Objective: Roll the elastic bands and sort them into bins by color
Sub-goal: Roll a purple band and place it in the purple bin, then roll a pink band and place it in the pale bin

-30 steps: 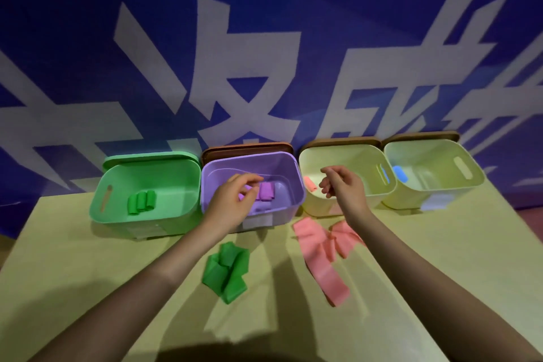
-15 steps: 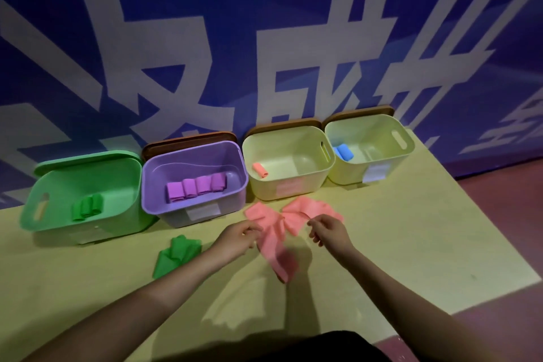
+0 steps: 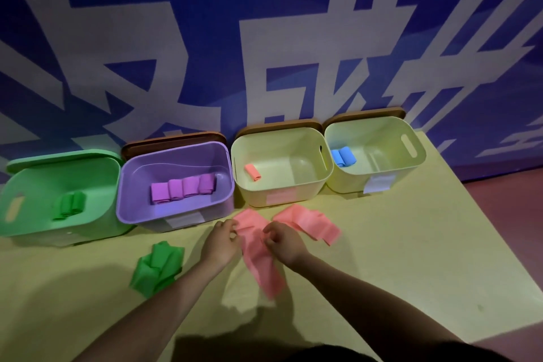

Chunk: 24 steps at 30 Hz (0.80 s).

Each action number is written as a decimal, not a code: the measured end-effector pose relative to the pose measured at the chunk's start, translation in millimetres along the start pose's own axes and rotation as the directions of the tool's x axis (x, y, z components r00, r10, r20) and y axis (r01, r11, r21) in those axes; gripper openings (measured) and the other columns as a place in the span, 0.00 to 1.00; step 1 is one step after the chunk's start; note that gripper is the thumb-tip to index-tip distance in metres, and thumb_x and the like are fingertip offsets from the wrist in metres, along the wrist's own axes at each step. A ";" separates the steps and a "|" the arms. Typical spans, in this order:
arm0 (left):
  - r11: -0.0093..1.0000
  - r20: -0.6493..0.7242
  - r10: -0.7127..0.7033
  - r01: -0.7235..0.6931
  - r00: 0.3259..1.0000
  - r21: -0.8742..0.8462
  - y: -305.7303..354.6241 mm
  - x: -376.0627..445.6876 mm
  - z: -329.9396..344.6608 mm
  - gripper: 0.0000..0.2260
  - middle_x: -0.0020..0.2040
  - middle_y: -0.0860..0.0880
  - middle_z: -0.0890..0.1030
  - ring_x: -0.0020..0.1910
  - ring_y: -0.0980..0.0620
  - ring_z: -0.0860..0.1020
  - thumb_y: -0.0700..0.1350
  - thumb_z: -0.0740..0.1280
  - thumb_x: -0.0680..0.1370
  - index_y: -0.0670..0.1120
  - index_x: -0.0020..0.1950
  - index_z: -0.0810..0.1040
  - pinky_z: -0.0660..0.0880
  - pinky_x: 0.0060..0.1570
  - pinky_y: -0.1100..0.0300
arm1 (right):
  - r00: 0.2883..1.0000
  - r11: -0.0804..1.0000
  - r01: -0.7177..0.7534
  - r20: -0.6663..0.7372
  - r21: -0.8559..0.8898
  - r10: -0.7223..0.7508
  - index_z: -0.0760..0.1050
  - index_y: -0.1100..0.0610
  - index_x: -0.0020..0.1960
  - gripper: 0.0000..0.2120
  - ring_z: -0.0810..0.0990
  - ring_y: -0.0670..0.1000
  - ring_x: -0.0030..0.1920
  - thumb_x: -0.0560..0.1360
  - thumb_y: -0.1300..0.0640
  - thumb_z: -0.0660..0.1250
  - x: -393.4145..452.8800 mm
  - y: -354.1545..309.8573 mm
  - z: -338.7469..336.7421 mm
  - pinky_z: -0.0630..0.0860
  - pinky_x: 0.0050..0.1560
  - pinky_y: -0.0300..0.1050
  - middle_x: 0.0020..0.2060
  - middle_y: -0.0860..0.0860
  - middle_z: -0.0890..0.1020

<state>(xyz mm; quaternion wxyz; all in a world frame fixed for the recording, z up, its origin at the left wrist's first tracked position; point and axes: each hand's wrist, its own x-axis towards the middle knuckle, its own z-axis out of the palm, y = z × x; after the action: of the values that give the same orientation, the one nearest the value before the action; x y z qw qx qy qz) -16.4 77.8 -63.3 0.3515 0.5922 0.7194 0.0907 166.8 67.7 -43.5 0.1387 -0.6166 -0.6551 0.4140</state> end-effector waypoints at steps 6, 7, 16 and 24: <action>0.965 -0.013 0.070 -0.064 0.997 0.255 6.0 11.9 3.1 0.10 0.56 0.50 0.76 0.49 0.49 0.78 0.46 0.63 0.78 0.51 0.58 0.77 0.72 0.41 0.59 | 1.000 0.984 -0.013 -0.014 -0.179 0.010 0.74 0.54 0.61 0.13 0.76 0.51 0.52 0.77 0.54 0.63 22.5 -5.3 12.4 0.71 0.54 0.41 0.55 0.52 0.75; 0.958 -0.019 0.076 -0.067 0.997 0.279 6.3 14.1 3.1 0.09 0.54 0.50 0.76 0.47 0.49 0.77 0.46 0.62 0.78 0.52 0.55 0.78 0.71 0.39 0.59 | 1.000 0.980 -0.018 0.016 -0.196 0.021 0.74 0.55 0.62 0.14 0.76 0.51 0.53 0.77 0.54 0.62 24.5 -2.9 13.9 0.72 0.56 0.42 0.56 0.52 0.75; 0.964 -0.006 0.194 -0.192 0.981 -0.183 20.4 6.6 -18.9 0.03 0.47 0.50 0.75 0.46 0.50 0.75 0.40 0.64 0.77 0.47 0.47 0.77 0.73 0.46 0.59 | 0.999 0.995 0.034 -0.041 0.095 -0.031 0.72 0.52 0.68 0.18 0.75 0.48 0.50 0.79 0.48 0.62 20.7 -14.0 -1.5 0.72 0.53 0.42 0.55 0.52 0.78; 0.860 -0.098 0.234 -0.253 0.967 -0.443 52.4 -42.5 -73.1 0.04 0.41 0.49 0.78 0.41 0.52 0.76 0.41 0.65 0.78 0.48 0.44 0.77 0.71 0.41 0.57 | 0.973 0.932 0.209 -0.157 0.295 -0.168 0.78 0.43 0.43 0.06 0.73 0.43 0.46 0.77 0.53 0.68 -3.2 -50.7 -23.6 0.68 0.47 0.35 0.44 0.46 0.75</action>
<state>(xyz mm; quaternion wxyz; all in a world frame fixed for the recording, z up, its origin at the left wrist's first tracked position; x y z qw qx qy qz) -17.7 74.5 36.1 0.4504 0.5781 0.6050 0.3114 148.6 78.7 8.2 0.3149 -0.5468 -0.6279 0.4556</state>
